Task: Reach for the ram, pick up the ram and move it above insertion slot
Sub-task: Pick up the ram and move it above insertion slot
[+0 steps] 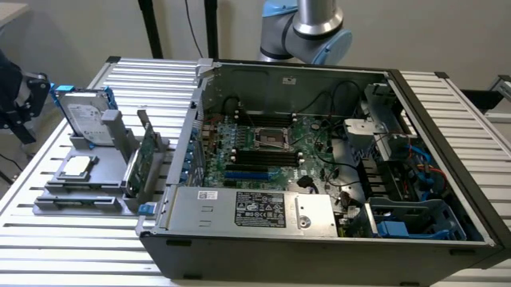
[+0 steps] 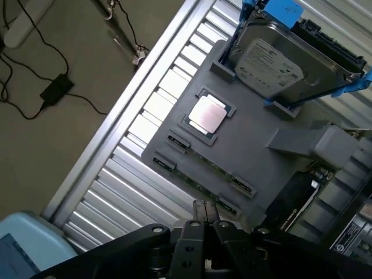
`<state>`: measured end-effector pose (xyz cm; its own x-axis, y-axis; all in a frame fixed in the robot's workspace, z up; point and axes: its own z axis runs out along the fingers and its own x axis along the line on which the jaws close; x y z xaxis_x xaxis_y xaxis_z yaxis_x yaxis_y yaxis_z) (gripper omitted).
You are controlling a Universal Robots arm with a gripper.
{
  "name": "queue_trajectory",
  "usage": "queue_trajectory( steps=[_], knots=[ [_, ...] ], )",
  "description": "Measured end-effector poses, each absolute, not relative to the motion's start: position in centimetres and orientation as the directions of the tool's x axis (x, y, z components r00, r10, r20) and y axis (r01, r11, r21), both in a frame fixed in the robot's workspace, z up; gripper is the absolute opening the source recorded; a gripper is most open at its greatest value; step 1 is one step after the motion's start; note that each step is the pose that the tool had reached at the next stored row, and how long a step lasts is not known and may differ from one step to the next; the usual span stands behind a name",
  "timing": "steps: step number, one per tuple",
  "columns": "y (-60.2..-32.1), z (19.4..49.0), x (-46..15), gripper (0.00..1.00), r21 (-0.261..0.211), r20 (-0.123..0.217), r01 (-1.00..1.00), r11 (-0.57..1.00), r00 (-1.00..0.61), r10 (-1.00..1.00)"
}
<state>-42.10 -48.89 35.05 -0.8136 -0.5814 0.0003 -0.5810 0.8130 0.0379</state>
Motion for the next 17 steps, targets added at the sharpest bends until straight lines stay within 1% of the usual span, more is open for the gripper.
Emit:
queue_trajectory(
  steps=[17],
  knots=[
    [-48.89,35.01,-42.1,0.11,0.038,0.0,-0.801,0.598,-0.598,-0.801]
  ],
)
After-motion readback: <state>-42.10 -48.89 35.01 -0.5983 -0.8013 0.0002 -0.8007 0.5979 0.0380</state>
